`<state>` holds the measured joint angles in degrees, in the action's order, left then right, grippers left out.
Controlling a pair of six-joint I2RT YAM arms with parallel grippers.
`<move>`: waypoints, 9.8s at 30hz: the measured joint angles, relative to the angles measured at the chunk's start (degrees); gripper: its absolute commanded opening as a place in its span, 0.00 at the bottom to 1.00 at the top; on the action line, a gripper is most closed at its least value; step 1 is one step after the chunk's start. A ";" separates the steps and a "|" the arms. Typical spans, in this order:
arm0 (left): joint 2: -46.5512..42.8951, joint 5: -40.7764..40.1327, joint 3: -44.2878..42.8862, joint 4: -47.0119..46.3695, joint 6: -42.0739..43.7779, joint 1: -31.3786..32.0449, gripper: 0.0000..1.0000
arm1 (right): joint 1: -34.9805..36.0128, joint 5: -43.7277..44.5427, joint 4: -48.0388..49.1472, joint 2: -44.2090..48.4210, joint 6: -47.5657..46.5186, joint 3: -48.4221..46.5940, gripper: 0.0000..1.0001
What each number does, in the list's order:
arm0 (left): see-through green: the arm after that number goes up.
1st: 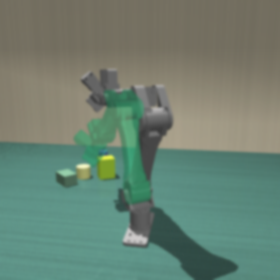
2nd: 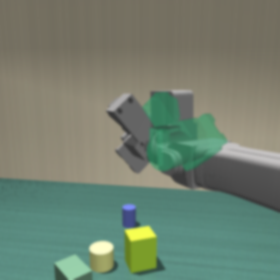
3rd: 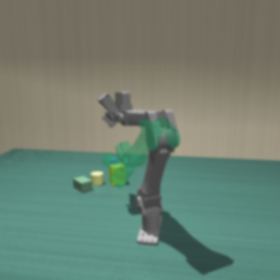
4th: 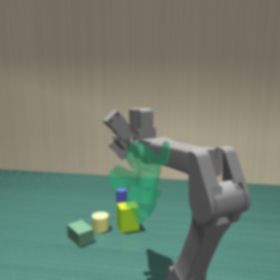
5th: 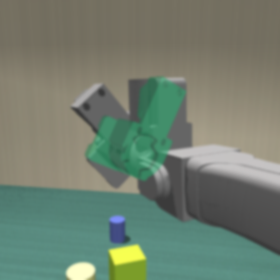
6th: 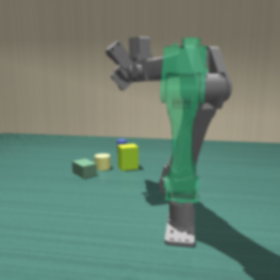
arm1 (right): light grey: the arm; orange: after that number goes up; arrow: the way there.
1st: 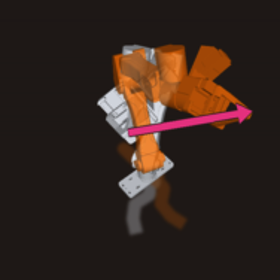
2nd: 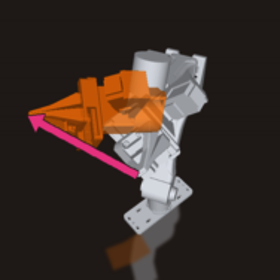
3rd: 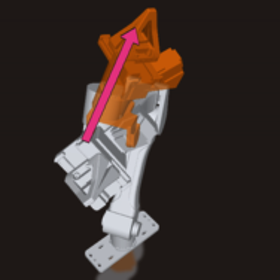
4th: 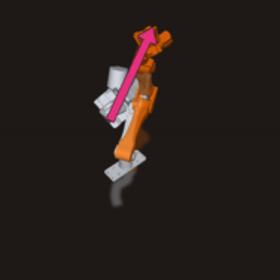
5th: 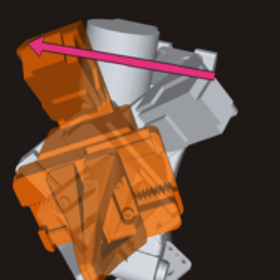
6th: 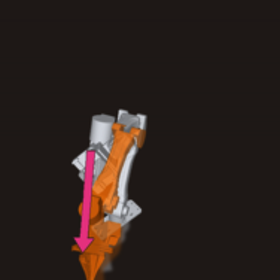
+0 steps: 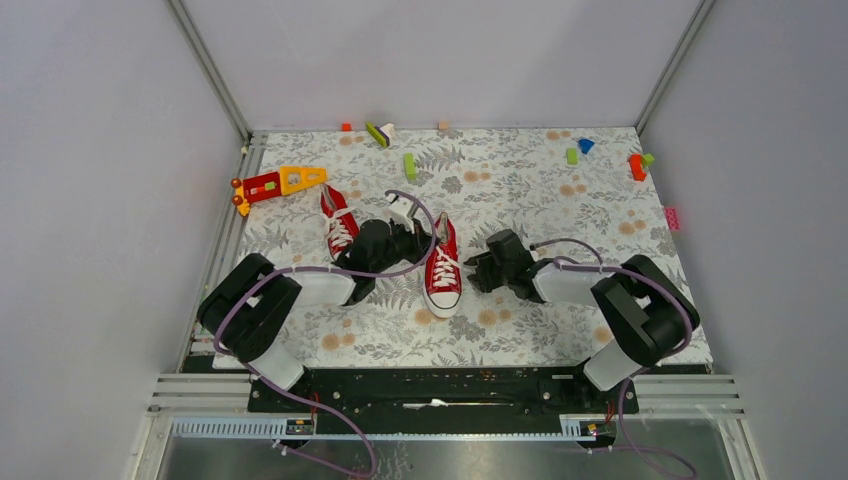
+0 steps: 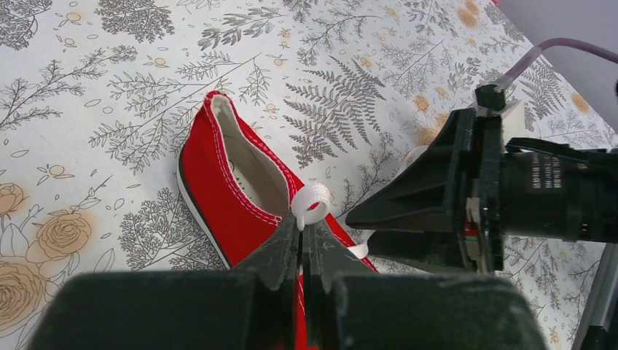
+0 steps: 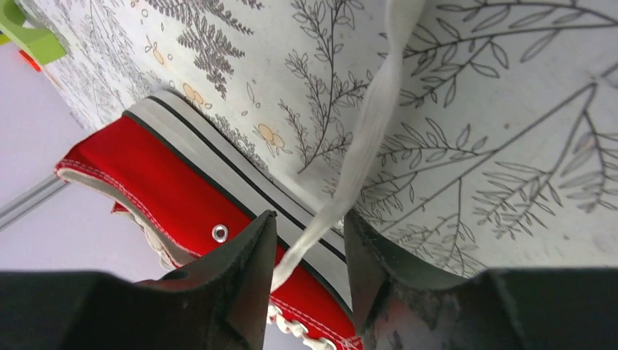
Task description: Tie the shoes
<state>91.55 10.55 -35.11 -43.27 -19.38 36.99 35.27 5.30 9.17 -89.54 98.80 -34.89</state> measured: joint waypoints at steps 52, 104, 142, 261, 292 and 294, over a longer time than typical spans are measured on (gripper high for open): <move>-0.39 9.84 -8.68 24.13 24.09 -3.08 0.00 | -13.16 -37.97 41.20 -11.93 -44.94 -5.64 0.24; 7.96 9.73 -26.08 42.95 30.95 0.70 0.00 | -13.42 -43.34 49.81 -15.58 -39.56 -4.70 0.37; 5.16 11.54 -20.35 37.20 28.96 -2.34 0.00 | -13.53 -42.93 47.65 -15.58 -40.04 -4.70 0.14; 10.03 20.33 -36.00 59.87 -21.20 -11.37 0.12 | -10.29 -43.47 42.53 -11.89 -50.16 -5.73 0.00; 4.83 17.66 -26.71 54.64 -19.37 -13.40 0.51 | -10.58 -43.47 42.53 -11.89 -49.51 -5.73 0.00; 4.50 17.66 -25.83 53.00 -18.97 -13.70 0.52 | -10.58 -43.50 42.53 -11.89 -49.46 -5.73 0.00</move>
<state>96.05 28.21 -60.95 9.74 -38.35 23.29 24.69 -38.20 51.70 -101.43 49.34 -40.62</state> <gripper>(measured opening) 0.500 0.022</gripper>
